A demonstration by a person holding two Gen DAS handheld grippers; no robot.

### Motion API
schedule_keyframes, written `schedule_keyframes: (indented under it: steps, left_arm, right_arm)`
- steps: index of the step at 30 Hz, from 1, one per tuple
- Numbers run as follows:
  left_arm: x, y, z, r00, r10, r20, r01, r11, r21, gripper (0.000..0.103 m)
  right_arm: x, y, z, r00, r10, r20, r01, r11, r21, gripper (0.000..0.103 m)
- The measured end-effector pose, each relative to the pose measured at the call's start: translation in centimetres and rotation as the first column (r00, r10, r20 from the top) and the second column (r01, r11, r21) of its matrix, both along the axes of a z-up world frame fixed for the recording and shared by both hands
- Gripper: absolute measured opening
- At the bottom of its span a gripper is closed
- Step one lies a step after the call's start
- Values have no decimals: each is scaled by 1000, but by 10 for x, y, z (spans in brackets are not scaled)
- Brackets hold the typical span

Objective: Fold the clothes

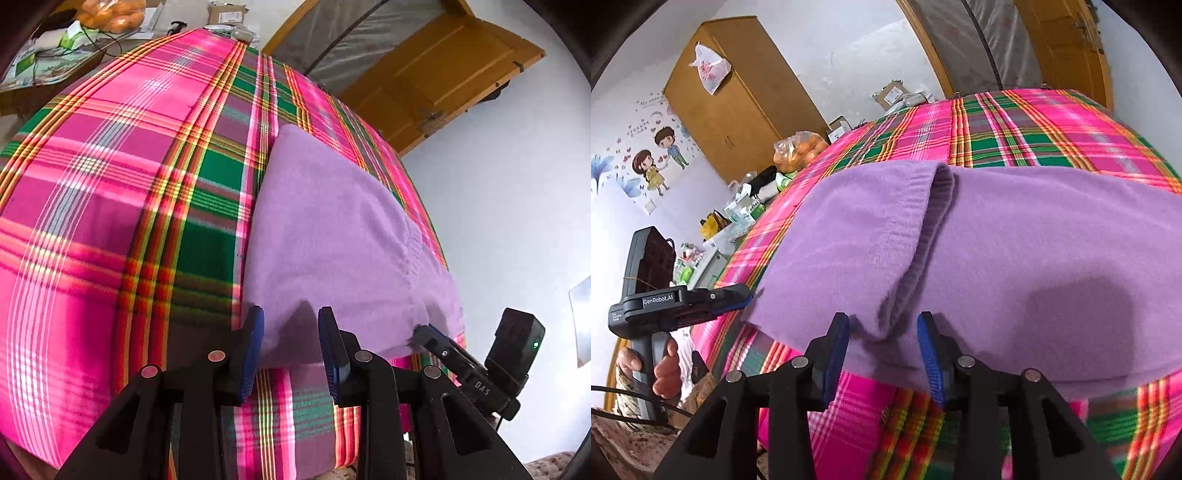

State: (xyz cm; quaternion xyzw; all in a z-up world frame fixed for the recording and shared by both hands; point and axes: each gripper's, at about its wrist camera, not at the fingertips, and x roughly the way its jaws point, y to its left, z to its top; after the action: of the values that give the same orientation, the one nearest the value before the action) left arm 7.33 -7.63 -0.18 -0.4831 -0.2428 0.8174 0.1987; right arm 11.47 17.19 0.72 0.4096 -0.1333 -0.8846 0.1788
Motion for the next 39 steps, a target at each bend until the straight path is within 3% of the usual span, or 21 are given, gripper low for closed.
schedule_keyframes:
  steps: [2,5,9,14,18,22,30,35,39]
  left_arm:
    - [6,-3,0,1000,9,2,-9,1000,-8,31]
    - [10,-8,0,1000,22,3,-22,1000,-15,31]
    - [8,-19,5,999,54,-3,-54,999,3,31]
    - [-7,-26,3,997,78,7,-79,997,28,31]
    - [-23,-25,-7,995,83,56,-87,994,66,32]
    - [-33,-22,-12,994,79,71,-85,992,88,46]
    - [-49,-12,-17,994,33,106,-49,987,152,46]
    - [-54,-3,-16,992,-3,129,-19,986,166,46]
    - [-58,-9,-15,987,-19,159,-23,967,254,46]
  right_arm:
    - [7,1,7,999,-32,-28,33,998,52,38]
    - [21,-3,28,987,-46,-152,62,993,100,38]
    - [18,-31,43,975,50,-217,-18,989,148,38]
    - [-2,-90,31,949,258,-181,-214,950,229,39]
    - [-17,-123,17,925,354,-140,-311,915,256,39]
    - [-28,-138,2,920,383,-80,-350,898,265,39]
    - [-23,-138,-1,912,408,-50,-379,882,281,41]
    - [-22,-144,-1,904,423,-65,-389,874,290,50]
    - [-18,-151,-1,890,447,-83,-402,859,318,56]
